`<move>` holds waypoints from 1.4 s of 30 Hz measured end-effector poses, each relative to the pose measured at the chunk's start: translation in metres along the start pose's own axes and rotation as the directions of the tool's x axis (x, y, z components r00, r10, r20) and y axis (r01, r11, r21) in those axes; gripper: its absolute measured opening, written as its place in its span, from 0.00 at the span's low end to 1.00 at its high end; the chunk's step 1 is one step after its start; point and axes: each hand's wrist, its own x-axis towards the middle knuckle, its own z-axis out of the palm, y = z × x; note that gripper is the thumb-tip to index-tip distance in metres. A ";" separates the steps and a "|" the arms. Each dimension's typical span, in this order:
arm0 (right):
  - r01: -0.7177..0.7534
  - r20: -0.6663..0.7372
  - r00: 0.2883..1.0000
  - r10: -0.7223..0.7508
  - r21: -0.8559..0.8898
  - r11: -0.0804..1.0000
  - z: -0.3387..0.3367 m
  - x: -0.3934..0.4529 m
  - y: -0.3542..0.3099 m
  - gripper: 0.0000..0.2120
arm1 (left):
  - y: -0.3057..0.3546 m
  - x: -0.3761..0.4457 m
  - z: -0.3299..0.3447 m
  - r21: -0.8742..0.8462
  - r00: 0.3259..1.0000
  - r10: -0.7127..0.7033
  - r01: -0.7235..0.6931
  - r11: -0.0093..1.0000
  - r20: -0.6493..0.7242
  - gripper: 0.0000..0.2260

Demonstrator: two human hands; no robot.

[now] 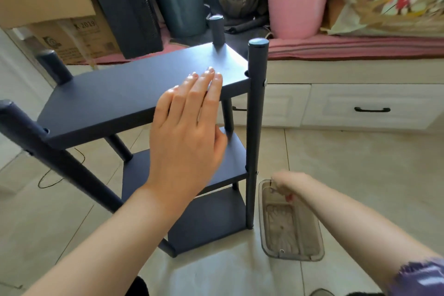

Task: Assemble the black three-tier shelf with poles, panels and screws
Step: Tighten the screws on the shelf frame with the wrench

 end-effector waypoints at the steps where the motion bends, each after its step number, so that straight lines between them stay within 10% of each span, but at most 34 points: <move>1: 0.022 -0.005 1.000 -0.022 -0.055 0.998 -0.012 -0.014 -0.007 0.09 | -0.002 -0.002 -0.006 -0.016 0.999 0.008 -0.007 1.000 0.034 0.26; 10: 0.040 -0.049 0.997 -0.064 -0.389 0.920 -0.061 -0.127 -0.050 0.04 | -0.051 -0.038 -0.055 -0.098 0.997 -0.034 0.042 0.994 0.075 0.24; 17: 0.167 -0.037 0.983 -0.179 -0.208 0.964 -0.062 -0.187 -0.080 0.11 | -0.108 -0.056 -0.088 -0.121 0.977 -0.130 0.110 0.987 -0.171 0.24; 23: 0.292 -0.302 0.895 -0.329 -0.163 0.943 -0.084 -0.211 -0.107 0.13 | -0.126 -0.072 -0.087 -0.563 0.712 -0.678 0.642 0.521 0.184 0.38; 27: 0.422 -0.508 0.774 -0.377 -0.030 0.906 -0.089 -0.204 -0.107 0.07 | -0.137 -0.081 -0.072 -0.518 0.535 -0.617 0.824 0.229 0.577 0.29; 32: 0.675 -0.816 0.478 -0.325 0.104 0.731 -0.096 -0.204 -0.116 0.08 | -0.139 -0.092 -0.053 -0.370 0.435 -0.454 0.900 0.229 0.778 0.18; 36: 0.704 -0.918 0.223 -0.329 -0.082 0.705 -0.094 -0.209 -0.125 0.03 | -0.141 -0.092 -0.048 -0.342 0.423 -0.508 0.906 0.248 0.751 0.04; 42: 0.745 -0.929 0.171 -0.328 -0.096 0.661 -0.097 -0.207 -0.130 0.03 | -0.143 -0.086 -0.054 -0.350 0.498 -0.461 0.860 0.371 0.735 0.05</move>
